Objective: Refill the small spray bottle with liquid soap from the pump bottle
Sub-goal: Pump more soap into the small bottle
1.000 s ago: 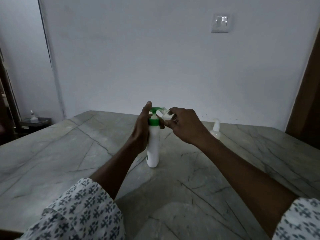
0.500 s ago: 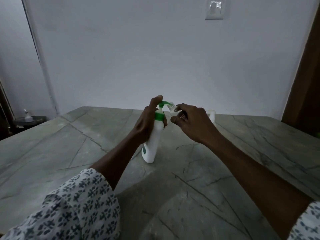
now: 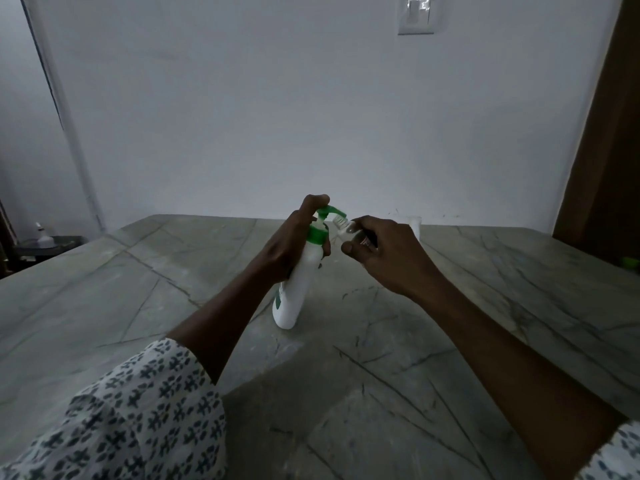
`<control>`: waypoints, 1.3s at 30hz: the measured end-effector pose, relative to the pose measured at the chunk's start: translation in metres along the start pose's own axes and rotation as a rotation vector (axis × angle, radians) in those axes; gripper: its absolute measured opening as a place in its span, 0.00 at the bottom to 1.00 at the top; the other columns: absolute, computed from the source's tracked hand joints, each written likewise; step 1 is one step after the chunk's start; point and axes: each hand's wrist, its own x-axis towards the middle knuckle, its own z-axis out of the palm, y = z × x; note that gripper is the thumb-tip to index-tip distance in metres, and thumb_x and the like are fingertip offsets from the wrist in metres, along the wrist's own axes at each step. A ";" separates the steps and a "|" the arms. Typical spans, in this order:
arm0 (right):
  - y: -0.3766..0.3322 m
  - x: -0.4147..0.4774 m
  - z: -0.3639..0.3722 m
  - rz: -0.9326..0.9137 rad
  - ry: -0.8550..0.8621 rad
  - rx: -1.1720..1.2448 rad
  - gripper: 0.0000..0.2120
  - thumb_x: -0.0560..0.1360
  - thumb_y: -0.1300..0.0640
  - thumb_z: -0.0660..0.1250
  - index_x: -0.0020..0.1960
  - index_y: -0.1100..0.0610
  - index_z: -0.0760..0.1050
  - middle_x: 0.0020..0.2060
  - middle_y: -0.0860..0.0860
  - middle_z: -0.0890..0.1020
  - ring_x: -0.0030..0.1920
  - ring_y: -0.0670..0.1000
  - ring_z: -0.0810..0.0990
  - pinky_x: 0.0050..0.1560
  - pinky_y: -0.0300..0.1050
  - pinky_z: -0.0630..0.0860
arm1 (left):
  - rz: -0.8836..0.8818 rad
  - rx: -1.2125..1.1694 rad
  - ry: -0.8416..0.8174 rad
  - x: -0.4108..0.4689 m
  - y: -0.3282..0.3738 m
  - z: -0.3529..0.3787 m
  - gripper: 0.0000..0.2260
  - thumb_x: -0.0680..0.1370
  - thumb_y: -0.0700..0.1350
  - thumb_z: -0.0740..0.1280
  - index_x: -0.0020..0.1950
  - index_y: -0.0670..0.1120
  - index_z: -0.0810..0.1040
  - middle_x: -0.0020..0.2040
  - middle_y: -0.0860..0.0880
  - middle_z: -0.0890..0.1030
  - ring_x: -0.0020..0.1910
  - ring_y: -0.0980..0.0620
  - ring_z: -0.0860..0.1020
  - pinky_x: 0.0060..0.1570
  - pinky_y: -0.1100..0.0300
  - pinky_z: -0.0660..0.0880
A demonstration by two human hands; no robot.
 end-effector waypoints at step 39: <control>0.027 -0.013 0.015 0.156 -0.085 0.319 0.15 0.69 0.50 0.75 0.53 0.53 0.80 0.43 0.51 0.84 0.45 0.52 0.83 0.51 0.55 0.80 | 0.020 0.377 -0.045 -0.004 -0.001 -0.007 0.22 0.78 0.60 0.57 0.34 0.49 0.81 0.29 0.48 0.80 0.26 0.53 0.76 0.37 0.57 0.71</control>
